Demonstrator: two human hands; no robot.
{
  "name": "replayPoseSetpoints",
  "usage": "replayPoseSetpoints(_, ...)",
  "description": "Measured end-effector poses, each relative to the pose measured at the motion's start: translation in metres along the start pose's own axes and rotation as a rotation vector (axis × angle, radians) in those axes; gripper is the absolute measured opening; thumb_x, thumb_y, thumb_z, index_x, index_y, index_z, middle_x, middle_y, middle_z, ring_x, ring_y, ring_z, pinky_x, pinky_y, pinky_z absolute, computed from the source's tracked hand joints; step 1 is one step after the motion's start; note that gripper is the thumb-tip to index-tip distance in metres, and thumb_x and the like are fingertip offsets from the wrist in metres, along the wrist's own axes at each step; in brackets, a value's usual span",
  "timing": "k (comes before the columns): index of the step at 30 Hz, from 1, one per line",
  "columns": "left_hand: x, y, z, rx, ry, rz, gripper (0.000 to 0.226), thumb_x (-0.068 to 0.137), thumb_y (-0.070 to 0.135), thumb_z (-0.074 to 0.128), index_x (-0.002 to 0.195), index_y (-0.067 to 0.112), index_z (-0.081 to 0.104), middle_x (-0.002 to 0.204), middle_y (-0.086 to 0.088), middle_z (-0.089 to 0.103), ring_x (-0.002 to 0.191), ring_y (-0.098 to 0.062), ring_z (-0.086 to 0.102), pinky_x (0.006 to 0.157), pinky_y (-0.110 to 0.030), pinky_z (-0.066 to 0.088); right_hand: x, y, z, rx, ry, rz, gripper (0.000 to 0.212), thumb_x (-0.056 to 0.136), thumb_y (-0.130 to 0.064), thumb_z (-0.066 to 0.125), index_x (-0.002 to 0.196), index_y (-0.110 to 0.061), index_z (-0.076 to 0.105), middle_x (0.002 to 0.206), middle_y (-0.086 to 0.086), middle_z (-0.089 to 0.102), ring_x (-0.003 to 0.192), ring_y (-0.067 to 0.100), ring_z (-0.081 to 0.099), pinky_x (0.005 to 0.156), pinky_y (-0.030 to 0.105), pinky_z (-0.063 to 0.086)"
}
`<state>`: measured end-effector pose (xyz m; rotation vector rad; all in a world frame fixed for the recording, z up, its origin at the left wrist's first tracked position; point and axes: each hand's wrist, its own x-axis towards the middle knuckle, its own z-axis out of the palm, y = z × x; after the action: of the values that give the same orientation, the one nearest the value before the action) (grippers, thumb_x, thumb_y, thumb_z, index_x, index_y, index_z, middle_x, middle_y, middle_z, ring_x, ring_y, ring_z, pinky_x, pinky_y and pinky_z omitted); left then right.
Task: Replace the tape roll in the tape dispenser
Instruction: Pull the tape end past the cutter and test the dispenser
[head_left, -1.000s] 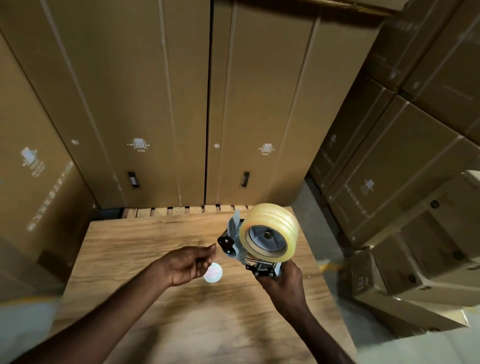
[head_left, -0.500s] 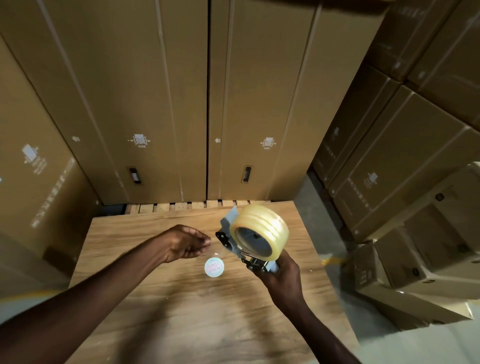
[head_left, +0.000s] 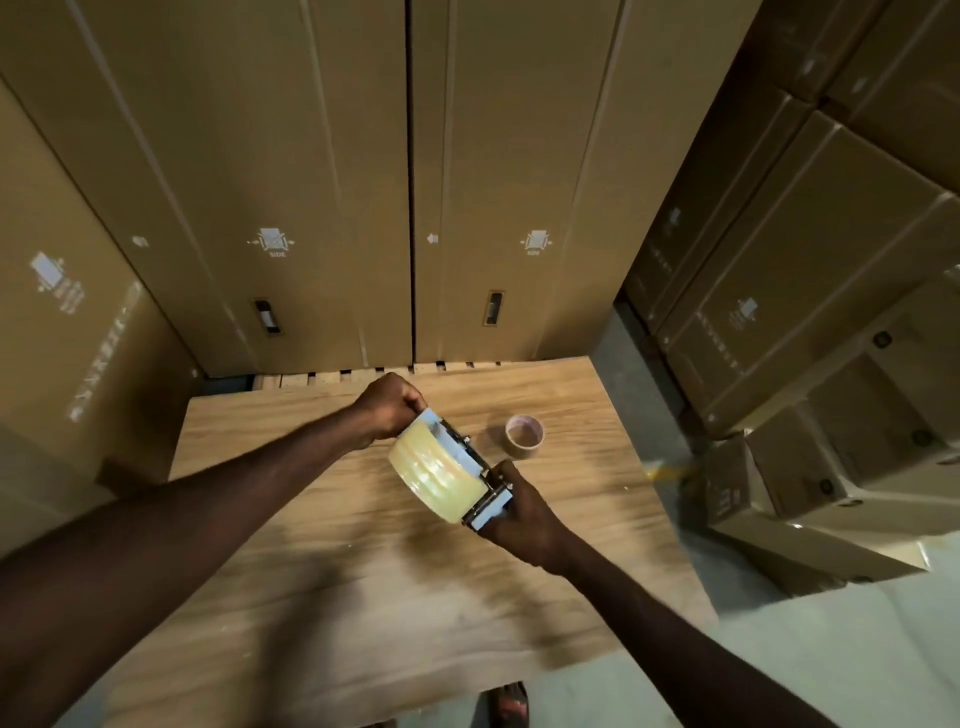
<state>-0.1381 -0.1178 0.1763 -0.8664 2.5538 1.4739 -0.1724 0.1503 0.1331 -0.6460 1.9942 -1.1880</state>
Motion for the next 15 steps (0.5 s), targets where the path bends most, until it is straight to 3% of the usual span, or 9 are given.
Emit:
replayPoseSetpoints(3,-0.009,-0.029,0.010,-0.012,-0.073,-0.062,0.019,0.079,-0.010,0.068,0.070,0.004,0.077,0.066,-0.008,0.069,0.062,-0.020,0.060,0.059,-0.028,0.051,-0.008,0.010,0.016,0.026,-0.013,0.124,0.048,0.081,-0.001,0.085,0.122,-0.002,0.058,0.089,-0.004,0.066,0.062,-0.005,0.057,0.054,0.016,0.047)
replayPoseSetpoints(5,-0.010,-0.054,0.018,-0.061,-0.114,-0.124,0.034,0.081,-0.013,0.060,0.059,0.009,0.075,0.058,-0.008,0.061,0.061,-0.022,0.056,0.055,-0.027,0.044,-0.013,0.016,0.029,0.057,-0.009,0.181,0.047,0.074,-0.008,0.083,0.118,-0.011,0.065,0.083,-0.001,0.066,0.057,0.005,0.054,0.045,0.022,0.041)
replayPoseSetpoints(7,-0.009,-0.074,0.028,-0.116,-0.130,-0.196,0.040,0.080,-0.014,0.053,0.055,0.008,0.075,0.053,-0.011,0.059,0.055,-0.025,0.054,0.053,-0.029,0.042,-0.016,0.023,0.041,0.099,-0.010,0.215,0.040,0.065,-0.016,0.079,0.103,-0.017,0.068,0.075,0.000,0.063,0.058,0.017,0.048,0.046,0.025,0.037)
replayPoseSetpoints(10,-0.013,-0.094,0.042,-0.205,-0.115,-0.295,0.048,0.080,-0.010,0.048,0.040,0.009,0.068,0.039,-0.008,0.053,0.035,-0.021,0.047,0.038,-0.019,0.036,-0.019,0.034,0.056,0.121,-0.011,0.243,0.024,0.074,-0.004,0.074,0.083,-0.024,0.066,0.066,0.005,0.058,0.050,0.018,0.043,0.045,0.025,0.035)
replayPoseSetpoints(13,-0.023,-0.106,0.053,-0.282,-0.078,-0.374,0.052,0.085,-0.001,0.043,0.037,0.006,0.061,0.046,-0.013,0.049,0.027,-0.022,0.047,0.033,-0.014,0.032,-0.018,0.049,0.067,0.145,-0.013,0.288,0.035,0.075,0.006,0.072,0.066,-0.025,0.058,0.061,0.008,0.048,0.048,0.016,0.038,0.046,0.024,0.031)
replayPoseSetpoints(15,-0.030,-0.124,0.063,-0.192,-0.027,-0.308,0.042,0.090,0.000,0.038,0.051,-0.001,0.056,0.056,-0.014,0.047,0.026,-0.021,0.050,0.032,-0.015,0.036,-0.016,0.065,0.076,0.147,-0.016,0.330,0.034,0.070,0.005,0.071,0.061,-0.024,0.058,0.056,0.006,0.048,0.048,0.017,0.039,0.047,0.025,0.032)
